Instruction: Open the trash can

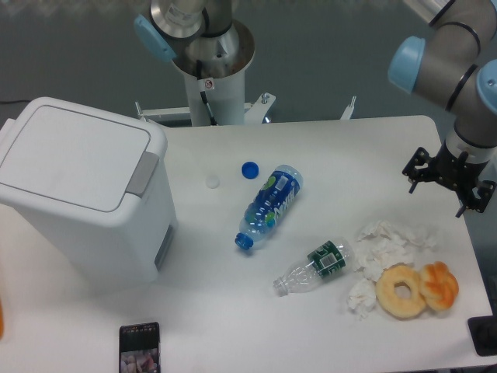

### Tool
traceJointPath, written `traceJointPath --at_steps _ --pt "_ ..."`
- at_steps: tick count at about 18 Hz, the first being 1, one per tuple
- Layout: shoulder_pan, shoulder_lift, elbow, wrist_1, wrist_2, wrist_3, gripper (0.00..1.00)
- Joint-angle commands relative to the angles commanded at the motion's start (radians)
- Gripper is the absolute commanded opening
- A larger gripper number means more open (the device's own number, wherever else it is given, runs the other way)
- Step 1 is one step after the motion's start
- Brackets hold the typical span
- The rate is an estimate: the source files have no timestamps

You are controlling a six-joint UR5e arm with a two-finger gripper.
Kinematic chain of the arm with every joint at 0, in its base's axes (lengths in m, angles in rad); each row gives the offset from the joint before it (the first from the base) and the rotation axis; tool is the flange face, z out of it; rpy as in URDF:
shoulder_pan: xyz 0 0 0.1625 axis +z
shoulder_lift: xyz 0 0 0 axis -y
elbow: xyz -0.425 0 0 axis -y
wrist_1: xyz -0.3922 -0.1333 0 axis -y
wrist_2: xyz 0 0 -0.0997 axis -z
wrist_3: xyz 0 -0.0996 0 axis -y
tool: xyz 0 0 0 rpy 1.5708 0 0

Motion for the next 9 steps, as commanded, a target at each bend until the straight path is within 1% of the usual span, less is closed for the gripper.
traceJointPath --at_steps 2,7,8,9 --pt "0.0 0.002 0.0 0.0 -0.002 0.0 1.0" --pt "-0.024 0.012 -0.029 0.017 0.0 -0.041 1.0" --pt "-0.026 0.014 -0.061 0.024 -0.003 -0.044 1.0" --pt "-0.028 0.024 -0.108 0.069 -0.005 -0.046 1.0"
